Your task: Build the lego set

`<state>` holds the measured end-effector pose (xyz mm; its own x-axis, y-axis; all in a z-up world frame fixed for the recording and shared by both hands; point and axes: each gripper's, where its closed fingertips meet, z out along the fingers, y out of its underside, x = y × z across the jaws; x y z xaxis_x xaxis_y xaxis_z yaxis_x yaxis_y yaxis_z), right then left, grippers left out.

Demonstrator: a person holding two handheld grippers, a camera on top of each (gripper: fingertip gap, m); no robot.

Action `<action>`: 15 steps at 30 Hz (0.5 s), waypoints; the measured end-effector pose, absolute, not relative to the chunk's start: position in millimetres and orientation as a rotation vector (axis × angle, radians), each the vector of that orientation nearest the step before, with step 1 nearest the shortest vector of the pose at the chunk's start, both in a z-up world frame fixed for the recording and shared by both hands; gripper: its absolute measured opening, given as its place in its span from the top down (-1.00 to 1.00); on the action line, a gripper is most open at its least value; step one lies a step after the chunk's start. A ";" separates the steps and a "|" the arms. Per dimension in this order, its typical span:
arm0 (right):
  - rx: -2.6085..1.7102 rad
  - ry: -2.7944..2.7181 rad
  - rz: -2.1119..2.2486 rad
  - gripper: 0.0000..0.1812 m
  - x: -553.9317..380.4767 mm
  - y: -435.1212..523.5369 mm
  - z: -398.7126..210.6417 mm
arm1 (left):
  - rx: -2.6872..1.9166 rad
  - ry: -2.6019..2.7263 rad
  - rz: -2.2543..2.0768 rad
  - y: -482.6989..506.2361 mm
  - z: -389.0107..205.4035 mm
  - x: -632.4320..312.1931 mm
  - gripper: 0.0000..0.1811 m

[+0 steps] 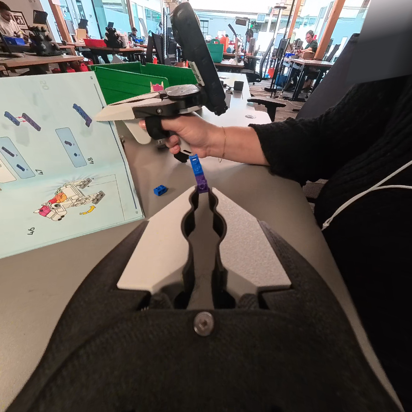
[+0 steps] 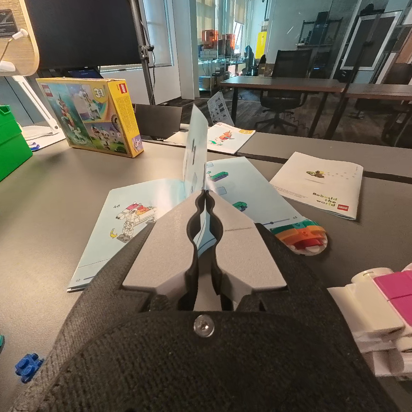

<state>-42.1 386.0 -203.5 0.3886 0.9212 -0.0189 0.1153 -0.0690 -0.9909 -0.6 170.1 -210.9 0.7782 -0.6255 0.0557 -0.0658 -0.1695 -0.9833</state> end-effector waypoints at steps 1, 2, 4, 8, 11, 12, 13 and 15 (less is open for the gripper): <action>-1.496 -0.975 0.878 1.00 -42.1 386.0 -203.5 | -1.689 0.550 -0.542 170.0 -210.9 -0.7 0.91; -1.496 -0.975 0.877 1.00 -42.2 386.0 -203.5 | -1.688 0.549 -0.543 169.9 -210.8 -0.9 0.92; -1.495 -0.976 0.878 1.00 -42.2 385.9 -203.4 | -1.688 0.547 -0.545 169.7 -210.8 -1.3 0.92; -1.496 -0.975 0.881 1.00 -42.1 386.1 -203.4 | -1.691 0.546 -0.545 170.1 -210.8 -1.4 0.91; -1.491 -0.978 0.883 1.00 -42.3 385.6 -203.0 | -1.690 0.546 -0.545 170.6 -210.8 -1.9 0.92; -1.489 -0.979 0.882 1.00 -42.3 385.4 -203.0 | -1.691 0.546 -0.545 170.9 -211.0 -1.9 0.91; -1.488 -0.980 0.881 1.00 -42.3 385.2 -203.0 | -1.691 0.546 -0.545 170.9 -211.0 -2.0 0.91; -1.488 -0.981 0.880 1.00 -42.4 385.2 -203.0 | -1.691 0.545 -0.545 170.8 -210.9 -2.3 0.91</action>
